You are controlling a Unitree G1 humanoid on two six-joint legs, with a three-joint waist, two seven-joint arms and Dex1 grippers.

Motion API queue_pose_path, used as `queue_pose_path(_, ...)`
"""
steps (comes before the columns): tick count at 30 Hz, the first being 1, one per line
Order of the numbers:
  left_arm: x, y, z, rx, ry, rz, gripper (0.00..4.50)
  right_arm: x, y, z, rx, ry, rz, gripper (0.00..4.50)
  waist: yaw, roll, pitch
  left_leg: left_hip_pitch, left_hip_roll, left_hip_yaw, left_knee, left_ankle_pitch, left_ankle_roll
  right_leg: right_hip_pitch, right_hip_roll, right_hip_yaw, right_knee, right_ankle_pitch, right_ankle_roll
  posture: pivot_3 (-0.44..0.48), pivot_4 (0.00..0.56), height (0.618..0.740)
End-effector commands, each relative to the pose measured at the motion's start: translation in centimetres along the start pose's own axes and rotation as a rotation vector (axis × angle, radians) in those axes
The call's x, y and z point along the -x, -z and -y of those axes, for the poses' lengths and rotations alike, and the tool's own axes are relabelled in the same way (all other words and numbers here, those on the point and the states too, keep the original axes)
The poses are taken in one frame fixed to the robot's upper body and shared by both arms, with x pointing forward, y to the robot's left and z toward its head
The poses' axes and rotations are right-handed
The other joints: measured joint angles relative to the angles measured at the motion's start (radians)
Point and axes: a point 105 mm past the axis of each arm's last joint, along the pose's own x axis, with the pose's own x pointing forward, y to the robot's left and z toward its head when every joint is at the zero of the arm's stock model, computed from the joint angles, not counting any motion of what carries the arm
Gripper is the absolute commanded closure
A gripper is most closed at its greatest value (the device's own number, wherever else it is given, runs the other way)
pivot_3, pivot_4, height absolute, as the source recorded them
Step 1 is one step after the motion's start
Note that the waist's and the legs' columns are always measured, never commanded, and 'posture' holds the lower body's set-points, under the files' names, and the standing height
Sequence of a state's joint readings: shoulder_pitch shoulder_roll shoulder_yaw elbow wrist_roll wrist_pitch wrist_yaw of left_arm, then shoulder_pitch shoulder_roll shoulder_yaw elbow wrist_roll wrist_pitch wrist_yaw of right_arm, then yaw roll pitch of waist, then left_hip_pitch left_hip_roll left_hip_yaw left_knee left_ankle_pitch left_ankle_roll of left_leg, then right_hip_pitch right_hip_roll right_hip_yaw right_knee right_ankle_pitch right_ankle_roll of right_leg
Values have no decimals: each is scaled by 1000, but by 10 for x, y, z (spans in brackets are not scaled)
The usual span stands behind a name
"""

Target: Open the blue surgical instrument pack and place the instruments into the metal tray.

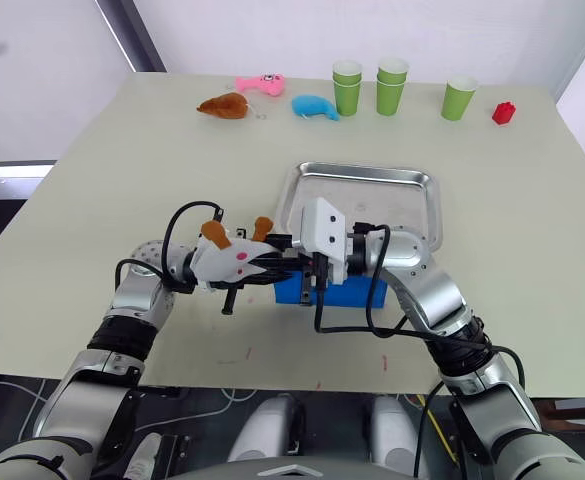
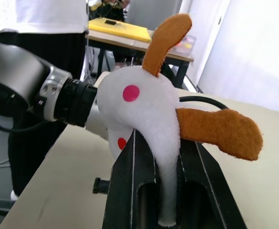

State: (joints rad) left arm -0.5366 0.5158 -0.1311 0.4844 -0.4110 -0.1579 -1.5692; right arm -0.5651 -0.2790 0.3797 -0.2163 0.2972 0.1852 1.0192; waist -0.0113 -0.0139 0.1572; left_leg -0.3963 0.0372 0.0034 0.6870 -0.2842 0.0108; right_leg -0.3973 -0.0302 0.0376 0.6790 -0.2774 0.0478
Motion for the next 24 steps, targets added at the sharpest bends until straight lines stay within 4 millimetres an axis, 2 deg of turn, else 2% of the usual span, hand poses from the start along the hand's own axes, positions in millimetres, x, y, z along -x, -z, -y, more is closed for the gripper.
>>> queue_pose_path(1,-7,14,12,43,84,-54,4500,4,7,-12,54,-50,-26,4481,1,0,0,0,0,0,0,0,0,0,0,0,0,0,0,0,150,740)
queue_pose_path(4,-7,15,13,42,83,-55,4500,10,22,-17,126,-93,-110,4481,-1,0,0,0,0,1,0,0,0,0,0,0,0,0,0,0,150,740)
queue_pose_path(7,-7,16,14,45,84,-56,4500,11,22,-16,146,-82,-102,4481,0,0,0,0,0,0,0,0,0,0,0,0,0,0,0,0,150,740)
queue_pose_path(10,-8,17,15,46,86,-57,4500,10,20,-15,154,-68,-91,3313,1,0,0,0,0,0,0,0,0,0,0,0,0,0,0,0,150,740)
queue_pose_path(17,-7,17,14,45,86,-63,4500,19,21,-14,173,-58,-113,22,3,0,0,0,0,0,0,0,0,0,0,0,0,0,0,0,150,740)
queue_pose_path(24,-6,19,13,44,82,-71,4500,36,13,-9,127,6,-94,22,4,0,0,0,0,0,0,0,0,0,0,0,0,0,0,0,150,740)
